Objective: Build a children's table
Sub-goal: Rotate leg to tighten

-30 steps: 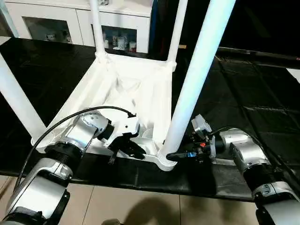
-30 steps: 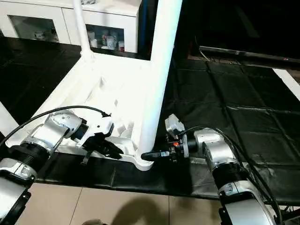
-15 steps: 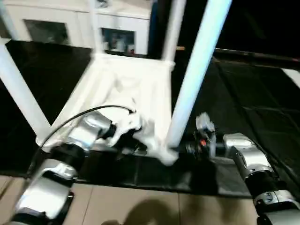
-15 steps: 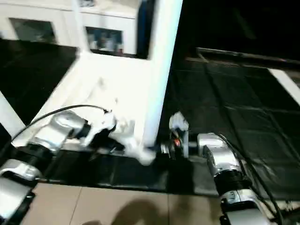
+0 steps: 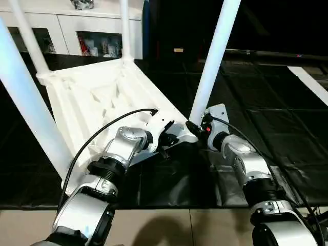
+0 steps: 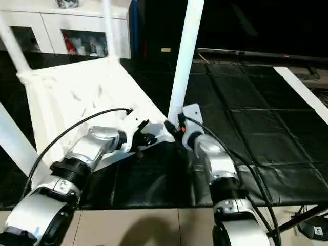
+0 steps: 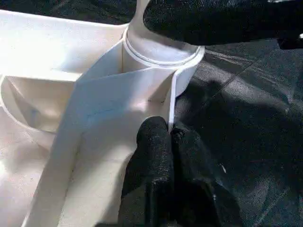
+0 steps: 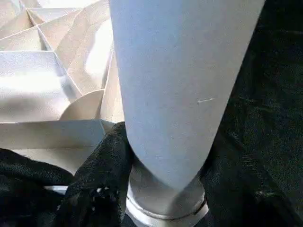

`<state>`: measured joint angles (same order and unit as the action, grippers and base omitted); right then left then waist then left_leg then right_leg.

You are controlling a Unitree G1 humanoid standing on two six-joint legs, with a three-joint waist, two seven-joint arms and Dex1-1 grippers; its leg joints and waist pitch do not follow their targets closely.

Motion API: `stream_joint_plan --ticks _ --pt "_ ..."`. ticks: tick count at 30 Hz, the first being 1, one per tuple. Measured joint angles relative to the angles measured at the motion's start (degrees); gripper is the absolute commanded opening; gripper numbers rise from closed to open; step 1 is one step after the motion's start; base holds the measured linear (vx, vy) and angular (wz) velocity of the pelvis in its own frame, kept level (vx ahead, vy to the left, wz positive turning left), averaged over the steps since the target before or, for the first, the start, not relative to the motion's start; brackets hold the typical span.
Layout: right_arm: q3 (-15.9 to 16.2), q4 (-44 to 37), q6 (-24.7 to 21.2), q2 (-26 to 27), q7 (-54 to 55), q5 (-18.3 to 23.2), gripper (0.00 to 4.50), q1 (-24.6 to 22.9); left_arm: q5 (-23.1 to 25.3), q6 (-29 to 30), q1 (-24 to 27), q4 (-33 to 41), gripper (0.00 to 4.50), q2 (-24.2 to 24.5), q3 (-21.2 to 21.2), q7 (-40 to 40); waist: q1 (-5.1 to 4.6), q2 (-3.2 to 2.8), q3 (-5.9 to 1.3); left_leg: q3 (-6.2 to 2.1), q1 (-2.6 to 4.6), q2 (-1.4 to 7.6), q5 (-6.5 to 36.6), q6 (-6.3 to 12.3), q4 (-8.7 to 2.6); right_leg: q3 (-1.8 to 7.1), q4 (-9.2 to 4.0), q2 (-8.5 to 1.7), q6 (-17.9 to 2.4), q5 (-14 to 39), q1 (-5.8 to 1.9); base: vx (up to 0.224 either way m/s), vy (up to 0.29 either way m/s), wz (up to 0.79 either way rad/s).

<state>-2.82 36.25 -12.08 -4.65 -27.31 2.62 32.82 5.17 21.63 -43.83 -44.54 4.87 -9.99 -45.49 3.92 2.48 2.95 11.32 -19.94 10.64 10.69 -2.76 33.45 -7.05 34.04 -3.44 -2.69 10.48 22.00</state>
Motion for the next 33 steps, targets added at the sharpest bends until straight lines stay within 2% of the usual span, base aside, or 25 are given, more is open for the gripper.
stream_joint_plan --ticks 5,6,9,13,16,17,23,29,33 --pt "0.35 -2.27 -0.13 0.0 -1.53 0.13 3.06 -1.45 0.18 -0.18 0.64 1.93 0.0 1.12 -1.02 -1.37 0.04 0.01 0.01 0.03 -0.02 0.0 0.0 -0.01 -0.15 0.0 -0.04 0.02 -0.01 0.01 0.15 0.0 0.0 0.0" --pt "0.73 -2.43 0.25 -0.31 -2.4 0.22 3.06 -1.72 0.18 -0.48 0.68 2.05 0.0 1.57 -1.29 -2.01 -0.03 0.02 0.01 0.03 -0.02 0.0 0.0 -0.01 -0.15 0.0 -0.04 0.02 -0.01 0.01 0.18 0.0 0.0 0.0" --pt "1.14 -2.49 1.83 -1.35 -6.11 1.32 3.45 -2.84 0.1 -1.16 0.98 2.55 0.0 2.84 -1.92 -4.38 -0.07 0.04 0.02 0.03 -0.03 0.01 0.0 -0.01 -0.16 0.0 -0.04 0.02 -0.01 0.01 0.19 0.0 0.0 0.0" --pt "1.65 -2.22 3.58 -3.97 -12.45 2.35 3.73 -4.19 0.06 -2.53 1.68 3.55 0.0 4.44 -2.92 -7.39 0.25 0.11 0.07 0.03 -0.04 0.01 0.0 -0.02 -0.1 0.0 -0.03 0.02 -0.02 0.01 0.2 0.0 0.0 0.0" --pt "1.01 -2.2 3.55 -6.98 -20.65 5.78 3.9 -5.33 0.02 -3.85 2.33 4.61 0.0 6.12 -3.9 -10.79 0.95 0.14 0.09 0.03 -0.08 0.01 0.01 0.0 -0.06 0.0 -0.04 0.01 -0.01 0.01 0.2 0.0 0.0 0.0" --pt "0.85 -2.2 3.65 -8.69 -24.47 7.01 4.09 -5.94 -0.11 -4.47 2.67 5.07 0.0 6.79 -4.25 -12.39 1.19 0.14 0.09 0.03 -0.11 0.01 0.01 0.01 -0.06 0.0 -0.05 0.01 -0.01 0.01 0.2 0.0 0.0 0.0" --pt "1.63 -2.23 3.55 -14.68 -39.24 10.27 4.46 -6.24 -0.49 -8.54 2.99 5.42 0.0 10.46 -6.27 -19.18 1.81 0.16 0.12 0.03 -0.16 0.02 0.01 0.02 0.0 0.0 -0.03 0.01 -0.01 0.01 0.22 0.0 0.0 0.0" --pt "3.82 -2.28 4.98 -16.97 -47.87 10.98 4.46 -6.02 -1.11 -13.41 3.5 5.42 0.0 13.61 -7.67 -27.76 3.2 0.19 0.13 0.04 -0.24 0.03 0.01 0.03 0.03 -0.01 -0.02 0.01 0.02 0.03 0.26 0.0 0.0 0.0" --pt "5.93 -0.71 7.65 -16.79 -50.53 10.26 4.46 -3.2 -1.06 -15.48 3.44 6.03 0.0 15.06 -9.72 -32.34 4.02 0.21 0.14 0.06 -0.28 0.05 0.02 0.03 0.11 -0.01 0.0 -0.01 0.01 0.02 0.25 0.0 0.0 0.0"
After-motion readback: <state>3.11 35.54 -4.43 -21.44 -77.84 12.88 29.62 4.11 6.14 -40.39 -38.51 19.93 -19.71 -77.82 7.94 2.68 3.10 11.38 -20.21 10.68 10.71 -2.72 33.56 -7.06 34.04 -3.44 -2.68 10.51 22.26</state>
